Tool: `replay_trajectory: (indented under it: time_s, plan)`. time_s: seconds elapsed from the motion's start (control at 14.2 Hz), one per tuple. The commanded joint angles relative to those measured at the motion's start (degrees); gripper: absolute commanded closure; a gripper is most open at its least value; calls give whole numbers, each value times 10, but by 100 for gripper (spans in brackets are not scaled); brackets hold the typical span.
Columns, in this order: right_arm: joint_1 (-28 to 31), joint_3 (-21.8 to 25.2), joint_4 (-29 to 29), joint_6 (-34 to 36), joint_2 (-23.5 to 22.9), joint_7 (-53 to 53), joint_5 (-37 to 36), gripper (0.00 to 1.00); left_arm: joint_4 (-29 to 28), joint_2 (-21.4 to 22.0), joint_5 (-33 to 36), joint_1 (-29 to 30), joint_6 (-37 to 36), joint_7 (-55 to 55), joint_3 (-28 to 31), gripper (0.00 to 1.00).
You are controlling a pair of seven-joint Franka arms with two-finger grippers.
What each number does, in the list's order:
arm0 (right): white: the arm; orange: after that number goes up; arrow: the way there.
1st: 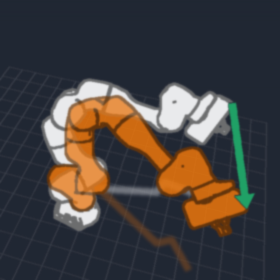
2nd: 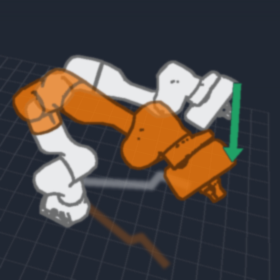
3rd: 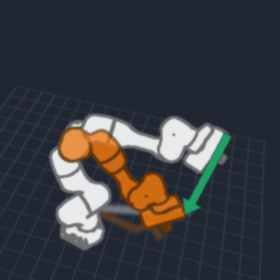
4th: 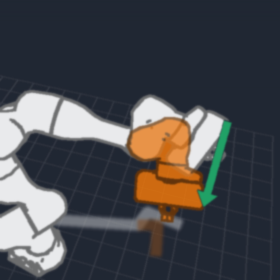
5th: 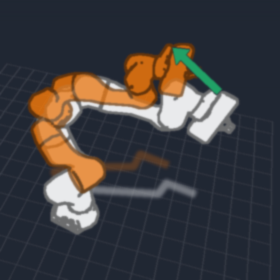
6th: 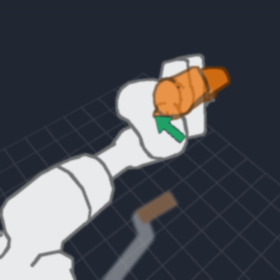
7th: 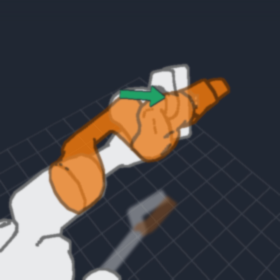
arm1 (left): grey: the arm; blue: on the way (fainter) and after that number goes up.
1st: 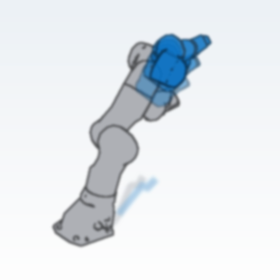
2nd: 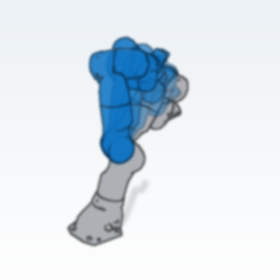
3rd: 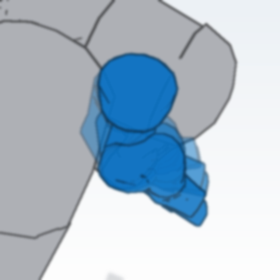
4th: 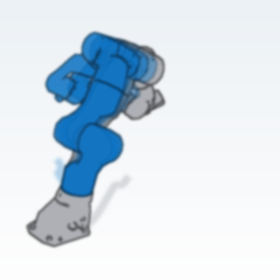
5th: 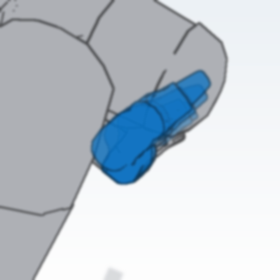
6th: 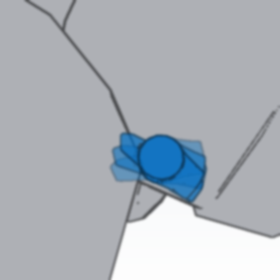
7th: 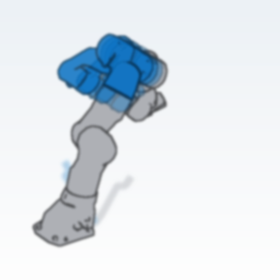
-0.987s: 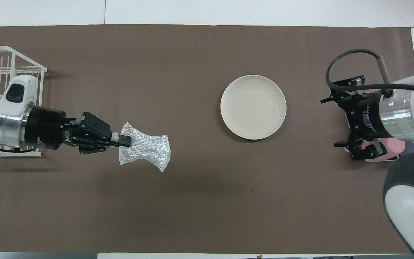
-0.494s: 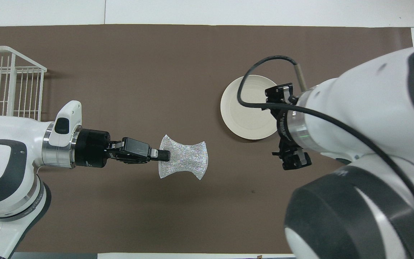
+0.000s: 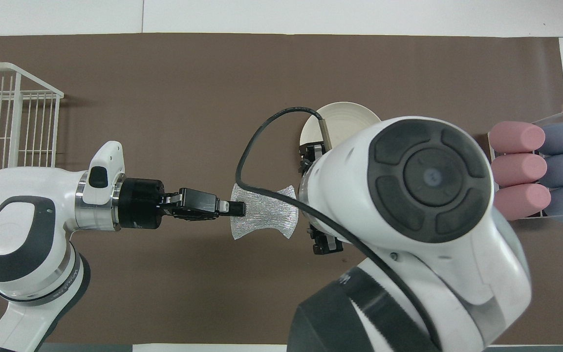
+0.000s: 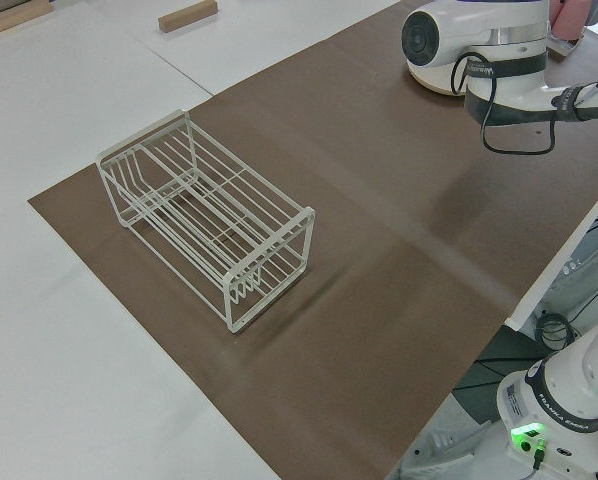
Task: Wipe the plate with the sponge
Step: 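Pass the scrubber from the left gripper to the right gripper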
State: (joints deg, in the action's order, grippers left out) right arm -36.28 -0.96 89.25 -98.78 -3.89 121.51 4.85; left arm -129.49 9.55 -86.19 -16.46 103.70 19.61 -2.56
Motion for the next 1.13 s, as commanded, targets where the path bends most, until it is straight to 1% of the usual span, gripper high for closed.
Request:
replay_trajectory:
  time_s: [0.0, 0.21, 0.49, 0.63, 0.71, 0.78, 0.85, 0.92, 0.99, 1.06]
  plan:
    - [-5, 0, 13, -11, 3, 10, -3, 0, -10, 11, -11, -9, 13, 10, 6, 100]
    - [-13, -1, 50, -29, 18, 9, -3, 0, -10, 11, -11, -9, 12, 9, 7, 100]
    - [-20, -2, 76, -35, 30, 10, 1, 0, -11, 11, -11, -9, 7, 9, 7, 100]
    - [-20, -2, 80, -35, 32, 8, 1, 0, -11, 11, -11, -9, 5, 9, 7, 100]
    - [-20, -2, 83, -35, 33, 8, 2, 3, -11, 12, -11, -9, 5, 9, 7, 100]
    - [-20, -2, 83, -35, 34, 5, 11, 17, -11, 12, -11, -9, 5, 9, 7, 100]
    - [-20, -2, 84, -35, 35, -1, 18, 46, -11, 12, -10, -9, 4, 9, 7, 100]
    - [-20, -2, 84, -35, 34, -12, 23, 60, -11, 12, -10, -9, 4, 9, 7, 100]
    - [-20, -2, 83, -35, 35, -19, 30, 62, -11, 12, -10, -9, 4, 8, 7, 100]
    - [-20, -2, 83, -36, 35, -21, 30, 73, -11, 12, -10, -9, 4, 9, 7, 100]
